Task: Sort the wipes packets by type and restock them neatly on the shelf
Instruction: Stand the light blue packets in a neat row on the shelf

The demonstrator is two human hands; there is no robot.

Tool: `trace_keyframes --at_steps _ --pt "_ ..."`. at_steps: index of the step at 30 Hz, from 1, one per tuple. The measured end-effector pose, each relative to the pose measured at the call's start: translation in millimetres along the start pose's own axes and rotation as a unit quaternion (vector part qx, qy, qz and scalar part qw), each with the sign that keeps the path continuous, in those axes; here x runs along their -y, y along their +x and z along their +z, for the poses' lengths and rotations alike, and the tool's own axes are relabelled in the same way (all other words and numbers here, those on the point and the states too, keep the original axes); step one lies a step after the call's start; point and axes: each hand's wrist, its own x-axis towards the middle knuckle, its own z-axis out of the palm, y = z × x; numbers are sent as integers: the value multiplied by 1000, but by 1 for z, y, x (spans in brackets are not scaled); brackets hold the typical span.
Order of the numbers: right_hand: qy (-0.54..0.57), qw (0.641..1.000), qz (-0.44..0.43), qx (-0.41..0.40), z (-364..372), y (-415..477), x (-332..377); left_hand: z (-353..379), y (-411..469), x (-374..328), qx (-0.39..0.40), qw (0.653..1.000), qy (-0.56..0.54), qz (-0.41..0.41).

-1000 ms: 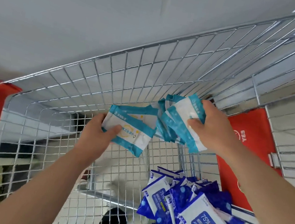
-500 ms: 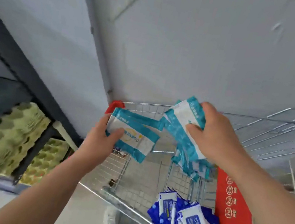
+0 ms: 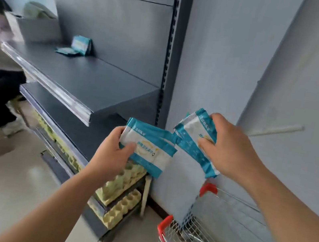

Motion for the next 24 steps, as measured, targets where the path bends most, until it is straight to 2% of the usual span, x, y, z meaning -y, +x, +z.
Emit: trace_keyframes --at_steps 5,13,18,24 --pt "13 999 -48 -21 29 76 105 -111 55 -3 -48 998 -31 19" --pt "29 997 -49 -55 86 191 255 -273 171 -5 -74 996 -44 23" --pt "15 999 -38 -34 126 260 301 -332 247 10 -66 996 -61 -4" --pt "-5 1000 -24 -17 176 345 327 -369 346 33 -41 998 -50 -26"
